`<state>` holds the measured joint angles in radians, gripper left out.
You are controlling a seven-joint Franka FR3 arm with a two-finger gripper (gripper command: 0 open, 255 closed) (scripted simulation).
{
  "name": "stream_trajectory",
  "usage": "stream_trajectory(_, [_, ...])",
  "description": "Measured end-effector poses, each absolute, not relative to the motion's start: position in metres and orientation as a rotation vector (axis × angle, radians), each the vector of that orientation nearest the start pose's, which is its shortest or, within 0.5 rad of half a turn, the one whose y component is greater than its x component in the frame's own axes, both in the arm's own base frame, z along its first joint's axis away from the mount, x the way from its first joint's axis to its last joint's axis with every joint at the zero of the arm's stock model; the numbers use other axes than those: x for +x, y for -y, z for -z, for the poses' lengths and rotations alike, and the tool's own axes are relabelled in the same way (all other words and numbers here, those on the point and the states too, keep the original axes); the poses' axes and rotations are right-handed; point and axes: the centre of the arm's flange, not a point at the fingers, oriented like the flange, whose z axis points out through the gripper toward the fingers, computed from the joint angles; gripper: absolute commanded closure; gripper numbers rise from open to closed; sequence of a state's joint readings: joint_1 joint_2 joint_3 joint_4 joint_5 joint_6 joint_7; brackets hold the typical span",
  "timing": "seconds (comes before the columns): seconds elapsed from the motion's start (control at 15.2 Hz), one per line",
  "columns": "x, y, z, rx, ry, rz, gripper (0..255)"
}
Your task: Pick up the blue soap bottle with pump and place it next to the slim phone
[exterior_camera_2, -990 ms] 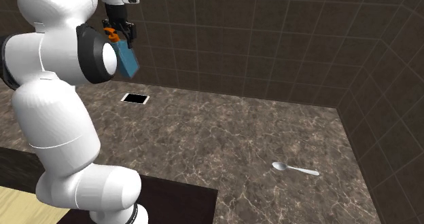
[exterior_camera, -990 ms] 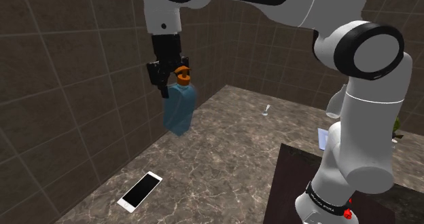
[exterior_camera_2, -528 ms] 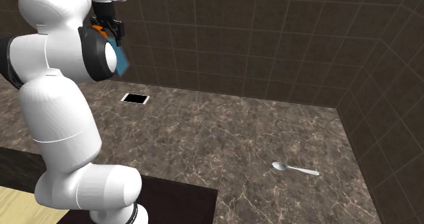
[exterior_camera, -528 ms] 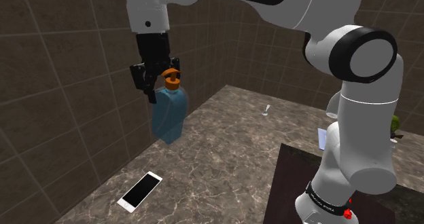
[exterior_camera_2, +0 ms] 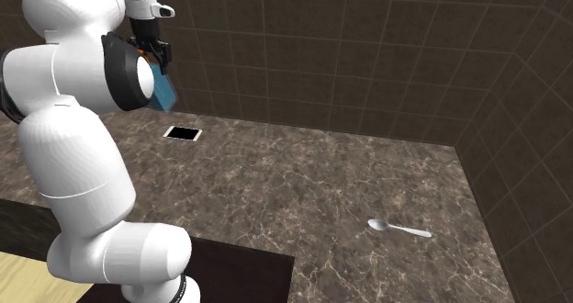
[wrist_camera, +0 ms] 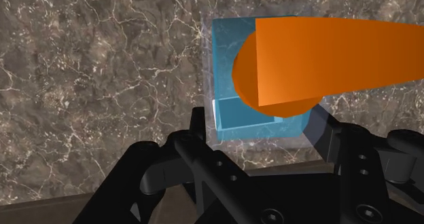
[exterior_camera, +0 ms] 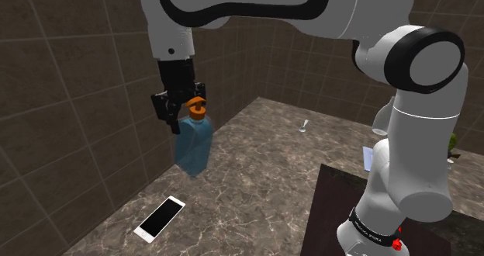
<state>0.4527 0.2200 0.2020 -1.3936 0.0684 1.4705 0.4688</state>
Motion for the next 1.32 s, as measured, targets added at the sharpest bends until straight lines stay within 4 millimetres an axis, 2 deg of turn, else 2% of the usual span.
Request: stream_trajectory(1.32, [0.485, -0.365, -0.469, -3.094, 0.289, -0.276, 255])
